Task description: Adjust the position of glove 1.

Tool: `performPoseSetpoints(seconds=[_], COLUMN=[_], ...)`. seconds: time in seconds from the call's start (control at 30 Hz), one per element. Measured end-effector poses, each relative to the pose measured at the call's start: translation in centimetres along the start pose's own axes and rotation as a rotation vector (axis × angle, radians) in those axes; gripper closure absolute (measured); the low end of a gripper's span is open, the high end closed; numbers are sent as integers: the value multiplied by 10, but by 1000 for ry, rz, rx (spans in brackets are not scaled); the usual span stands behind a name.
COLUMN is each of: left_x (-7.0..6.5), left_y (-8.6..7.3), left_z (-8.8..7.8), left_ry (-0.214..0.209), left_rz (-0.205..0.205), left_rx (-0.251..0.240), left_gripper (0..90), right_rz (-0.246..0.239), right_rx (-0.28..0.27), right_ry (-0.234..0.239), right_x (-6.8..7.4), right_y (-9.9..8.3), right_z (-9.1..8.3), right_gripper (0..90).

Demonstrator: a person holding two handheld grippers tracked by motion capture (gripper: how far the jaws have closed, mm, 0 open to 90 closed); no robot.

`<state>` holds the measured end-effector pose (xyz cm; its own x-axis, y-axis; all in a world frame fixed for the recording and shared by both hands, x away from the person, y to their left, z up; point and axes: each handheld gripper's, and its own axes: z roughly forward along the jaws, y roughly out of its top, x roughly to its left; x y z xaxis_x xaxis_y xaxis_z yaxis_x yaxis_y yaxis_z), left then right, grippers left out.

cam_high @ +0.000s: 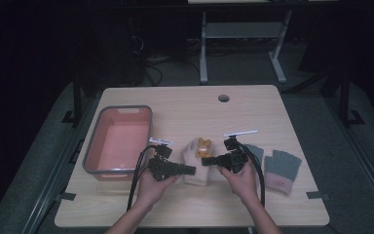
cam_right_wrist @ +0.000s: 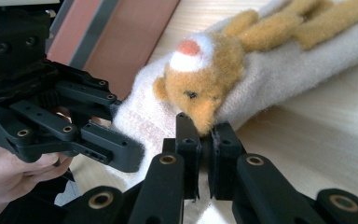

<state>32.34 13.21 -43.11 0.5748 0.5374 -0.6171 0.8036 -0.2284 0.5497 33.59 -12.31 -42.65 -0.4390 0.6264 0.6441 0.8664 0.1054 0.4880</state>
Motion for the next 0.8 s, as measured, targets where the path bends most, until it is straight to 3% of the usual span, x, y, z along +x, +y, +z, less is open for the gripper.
performPoseSetpoints(seconds=[0.8], left_x=[-11], left_y=[27], left_z=[-33], left_ry=[-26], left_rz=[47], left_rx=[-61], left_gripper=[680], right_rz=[-50], right_rx=[-22], right_ry=[4], right_x=[30], right_y=[33], right_z=[-17], right_gripper=[848])
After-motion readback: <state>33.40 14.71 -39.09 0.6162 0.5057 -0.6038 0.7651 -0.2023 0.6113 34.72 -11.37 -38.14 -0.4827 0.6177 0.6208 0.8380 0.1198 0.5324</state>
